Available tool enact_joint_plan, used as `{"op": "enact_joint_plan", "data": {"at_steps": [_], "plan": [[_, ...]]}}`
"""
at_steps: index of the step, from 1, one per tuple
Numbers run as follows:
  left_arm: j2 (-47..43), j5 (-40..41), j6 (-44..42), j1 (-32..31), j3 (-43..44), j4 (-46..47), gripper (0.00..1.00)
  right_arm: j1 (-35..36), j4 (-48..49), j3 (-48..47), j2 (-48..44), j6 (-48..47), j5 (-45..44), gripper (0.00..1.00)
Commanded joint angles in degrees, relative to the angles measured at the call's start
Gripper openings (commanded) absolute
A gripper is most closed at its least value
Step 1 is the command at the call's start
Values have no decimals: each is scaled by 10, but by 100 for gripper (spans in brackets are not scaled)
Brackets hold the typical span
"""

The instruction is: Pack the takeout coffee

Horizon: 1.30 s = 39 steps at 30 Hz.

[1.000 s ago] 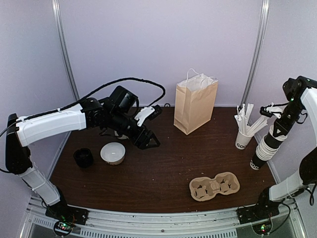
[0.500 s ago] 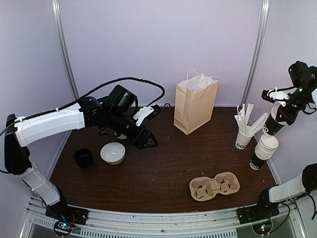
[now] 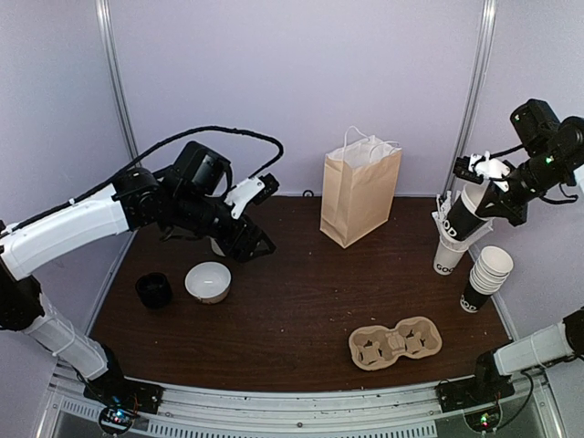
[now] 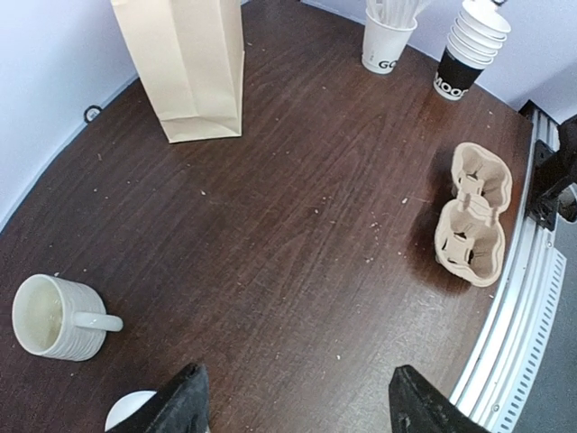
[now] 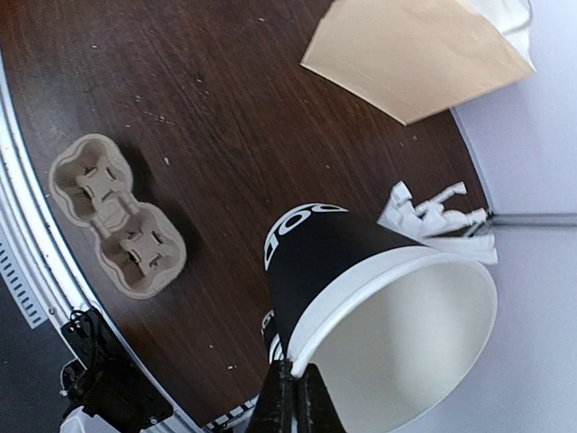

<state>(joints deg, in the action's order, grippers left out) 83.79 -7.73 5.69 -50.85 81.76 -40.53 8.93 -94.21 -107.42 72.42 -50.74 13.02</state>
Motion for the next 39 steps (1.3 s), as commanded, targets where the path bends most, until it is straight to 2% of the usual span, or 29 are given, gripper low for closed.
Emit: {"op": "enact_joint_plan", "data": {"at_steps": [1, 5, 7, 8, 9, 12, 16, 20, 26, 27, 29, 31, 33, 39], "plan": [[-26, 90, 12, -2, -7, 11, 73, 47, -87, -2, 23, -35, 64, 0], [-93, 211, 4, -2, -68, 99, 77, 99, -53, 11, 60, -40, 65, 0], [-130, 271, 1, -2, -118, 164, 86, 124, -16, 29, 67, -40, 58, 0], [-147, 304, 4, -2, -147, 200, 94, 137, 12, 45, 65, -35, 52, 0], [-161, 336, 3, -1, -173, 230, 97, 152, 52, 65, 61, -28, 41, 0], [-182, 388, -16, 4, -209, 265, 97, 222, 159, 128, 48, -6, -2, 0], [-176, 394, -21, 6, -174, 193, 97, 290, 208, 153, 90, 14, -6, 0], [-166, 411, 14, 7, -146, 134, 97, 338, 264, 164, 145, 39, -28, 0], [-179, 398, 63, 13, -132, 75, 92, 395, 308, 130, 240, 77, -46, 0], [-181, 380, 67, 20, -125, 60, 89, 404, 313, 120, 255, 80, -49, 0], [-178, 337, 100, 54, -110, 10, 76, 418, 314, 96, 287, 80, -57, 0], [-175, 288, 127, 97, -97, -36, 70, 430, 310, 70, 320, 79, -69, 0], [-185, 285, 139, 119, -105, -59, 69, 440, 304, 44, 350, 79, -73, 0], [-230, 316, 146, 128, -136, -74, 72, 477, 287, -7, 413, 72, -112, 0]]}}
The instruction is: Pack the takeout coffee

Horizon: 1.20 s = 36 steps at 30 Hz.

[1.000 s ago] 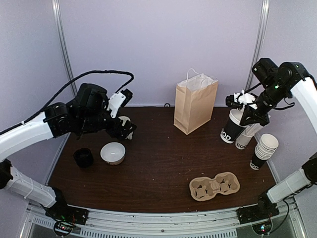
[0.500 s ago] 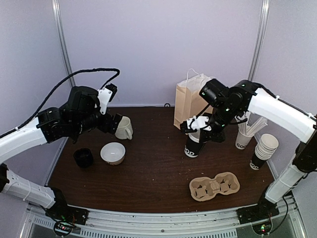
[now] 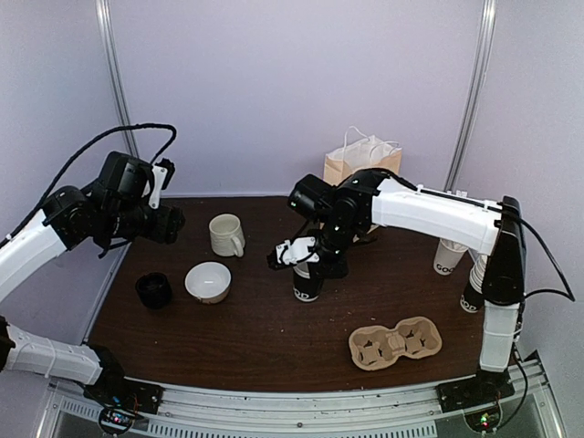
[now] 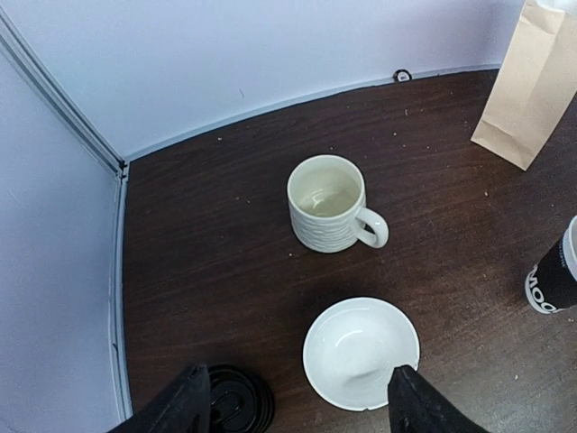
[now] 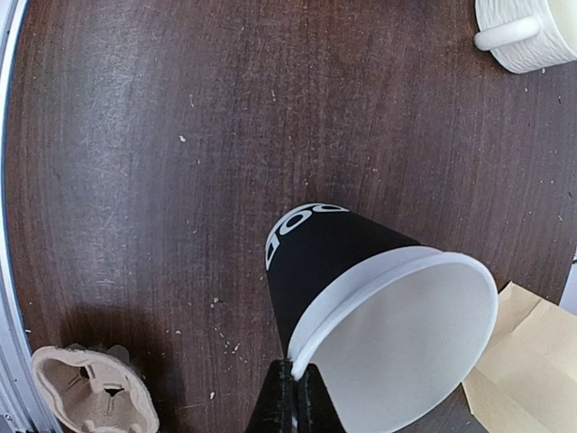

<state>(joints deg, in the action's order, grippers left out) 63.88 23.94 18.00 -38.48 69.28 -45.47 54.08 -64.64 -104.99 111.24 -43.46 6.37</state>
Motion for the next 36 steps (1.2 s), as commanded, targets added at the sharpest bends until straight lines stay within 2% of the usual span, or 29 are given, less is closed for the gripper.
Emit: {"op": "enact_joint_plan", "data": {"at_steps": [1, 12, 19, 27, 29, 32, 36], "plan": [[-35, 4, 23, 4, -13, -28, 72, 33, -11, -34, 30, -2, -53, 0], [0, 7, 21, 16, -12, -93, 75, 67, -12, -29, 46, 3, -30, 0], [14, 3, 21, 26, -27, -96, 75, 73, -15, -28, 53, 8, -25, 0], [44, -54, 22, 95, -51, -110, 74, 99, -19, -29, 74, 18, -44, 0], [52, -66, 21, 101, -52, -111, 71, 103, -22, -32, 79, 20, -56, 5], [63, -85, 20, 110, -54, -112, 69, 104, -36, -44, 72, 24, -54, 20], [78, -89, 15, 115, -56, -118, 69, 104, -49, -52, 23, 26, -51, 33]]}}
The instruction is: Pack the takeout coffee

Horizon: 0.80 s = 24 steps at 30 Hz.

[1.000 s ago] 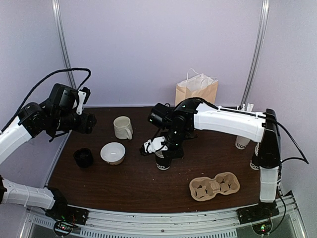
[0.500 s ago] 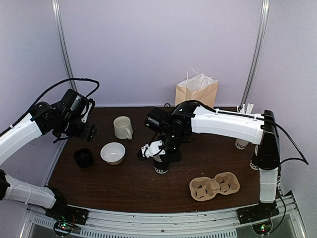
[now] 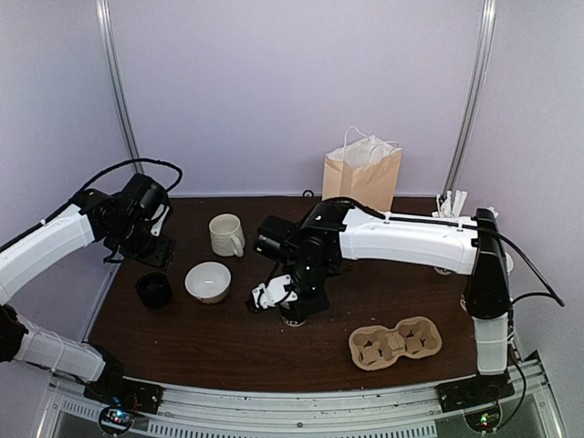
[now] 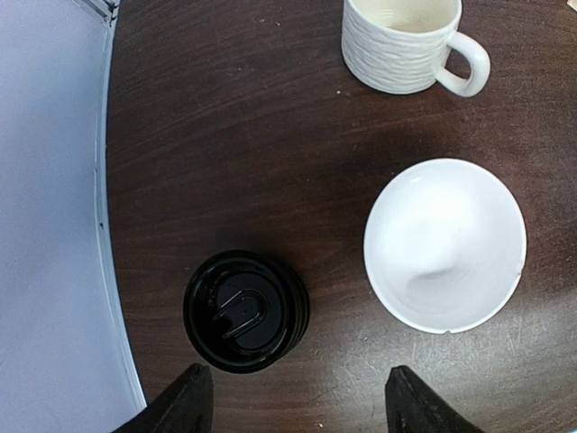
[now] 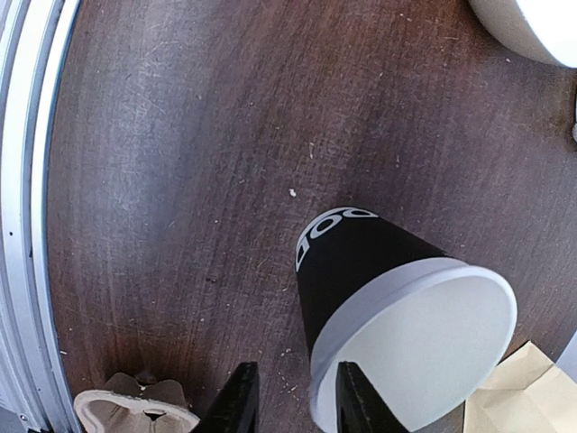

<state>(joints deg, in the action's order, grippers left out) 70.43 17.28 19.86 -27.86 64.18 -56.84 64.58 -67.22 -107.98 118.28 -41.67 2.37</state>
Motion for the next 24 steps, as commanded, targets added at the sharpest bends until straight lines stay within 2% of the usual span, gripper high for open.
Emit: {"op": "enact_joint_plan", "data": {"at_steps": [1, 6, 9, 13, 16, 20, 24], "plan": [[15, -22, -5, 10, -4, -8, 69, -2, -26, -21, -63, 8, -12, 34], [27, -20, -9, 12, 0, -17, 68, -23, -26, 10, -144, 16, 7, 38], [31, -20, -10, 13, 2, -24, 67, -77, 5, 57, -195, 51, 59, 39], [31, -34, -16, 16, 4, -25, 67, -169, 132, 202, -285, 124, 111, 41], [47, -46, -28, 23, 15, -41, 64, -242, 221, 324, -336, 169, 199, 41], [85, -47, -24, 32, 35, -64, 52, -294, 300, 426, -361, 178, 241, 41], [113, -79, -17, 41, 49, -84, 56, -293, 299, 440, -352, 146, 232, 44]]}}
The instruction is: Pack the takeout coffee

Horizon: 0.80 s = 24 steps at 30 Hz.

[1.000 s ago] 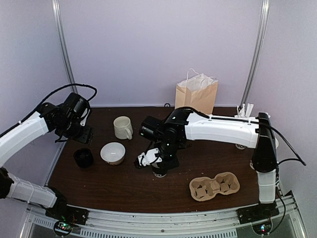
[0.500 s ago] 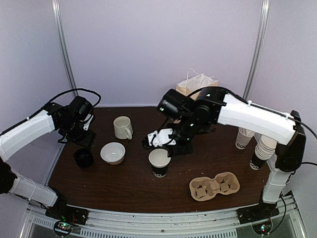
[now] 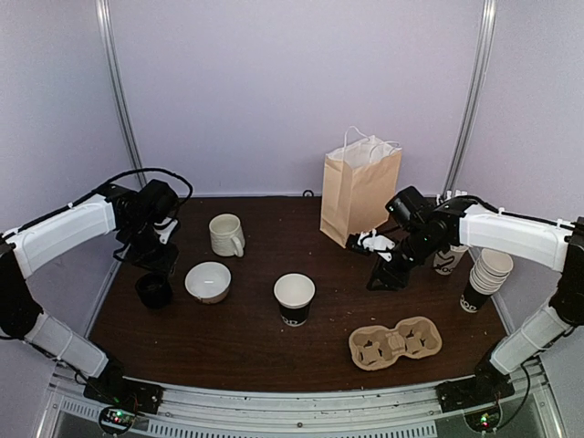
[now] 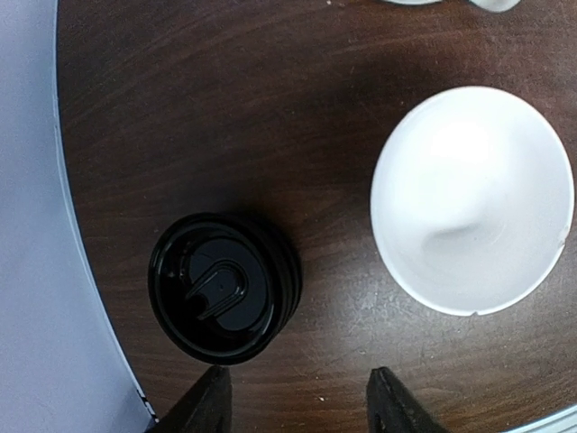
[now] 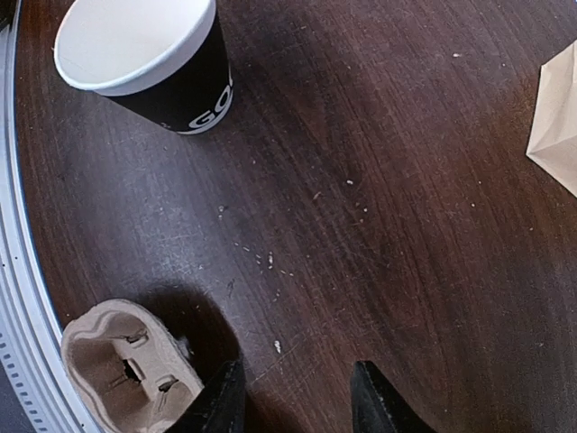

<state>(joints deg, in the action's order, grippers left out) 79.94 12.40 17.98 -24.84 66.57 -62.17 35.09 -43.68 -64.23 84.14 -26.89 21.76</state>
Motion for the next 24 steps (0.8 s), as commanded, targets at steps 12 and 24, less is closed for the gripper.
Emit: {"op": "enact_joint_plan", "data": {"at_steps": [12, 24], "plan": [[76, -59, -33, 54, 12, -51, 48, 32, 12, -23, 8, -58, 87, 42], [123, -63, -61, 92, 30, -34, 46, 45, 7, -21, 11, -70, 72, 42]]}}
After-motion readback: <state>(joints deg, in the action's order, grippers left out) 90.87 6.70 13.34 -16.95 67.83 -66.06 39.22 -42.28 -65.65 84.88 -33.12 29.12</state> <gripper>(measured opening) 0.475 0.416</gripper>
